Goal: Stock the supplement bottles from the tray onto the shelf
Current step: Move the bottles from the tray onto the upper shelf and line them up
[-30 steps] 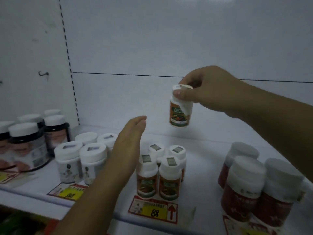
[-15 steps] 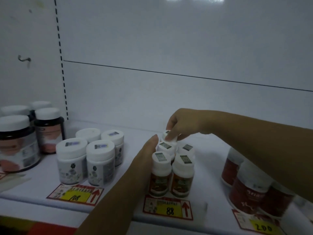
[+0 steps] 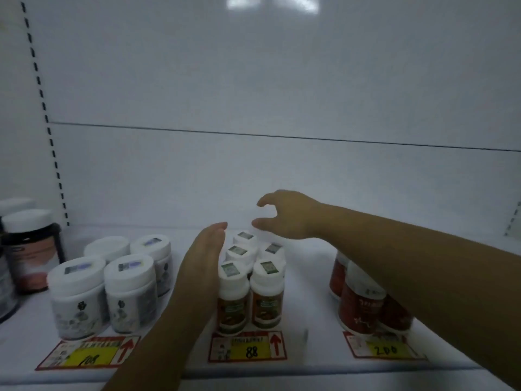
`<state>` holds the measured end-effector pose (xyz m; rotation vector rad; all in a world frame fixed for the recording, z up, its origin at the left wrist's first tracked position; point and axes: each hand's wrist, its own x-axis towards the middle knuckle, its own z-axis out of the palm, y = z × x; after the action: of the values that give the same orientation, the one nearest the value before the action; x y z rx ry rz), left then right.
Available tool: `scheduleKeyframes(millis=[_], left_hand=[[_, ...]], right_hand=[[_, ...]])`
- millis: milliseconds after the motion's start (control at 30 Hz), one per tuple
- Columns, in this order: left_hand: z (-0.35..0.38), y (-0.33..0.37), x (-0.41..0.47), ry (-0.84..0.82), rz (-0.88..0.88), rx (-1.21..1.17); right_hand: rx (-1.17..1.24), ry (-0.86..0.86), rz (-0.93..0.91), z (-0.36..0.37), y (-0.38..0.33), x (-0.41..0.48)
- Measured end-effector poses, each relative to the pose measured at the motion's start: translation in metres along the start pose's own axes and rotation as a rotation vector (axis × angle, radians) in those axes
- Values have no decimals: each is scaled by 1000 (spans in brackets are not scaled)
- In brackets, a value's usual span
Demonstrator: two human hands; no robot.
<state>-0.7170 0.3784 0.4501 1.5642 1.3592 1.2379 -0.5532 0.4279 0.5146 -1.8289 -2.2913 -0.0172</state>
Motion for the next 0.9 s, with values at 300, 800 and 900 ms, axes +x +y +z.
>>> scheduleKeyframes(millis=[300,800,900], left_hand=[[18,118,38,-239,455,1089],[201,142,-142,-228,818,746],[232,108,-197,-346,986,776]], right_hand=[[-263,121,-9,-54,51,-74],[-124,175,23,-40,177,-334],[-173,85,35,-14,205,-382]])
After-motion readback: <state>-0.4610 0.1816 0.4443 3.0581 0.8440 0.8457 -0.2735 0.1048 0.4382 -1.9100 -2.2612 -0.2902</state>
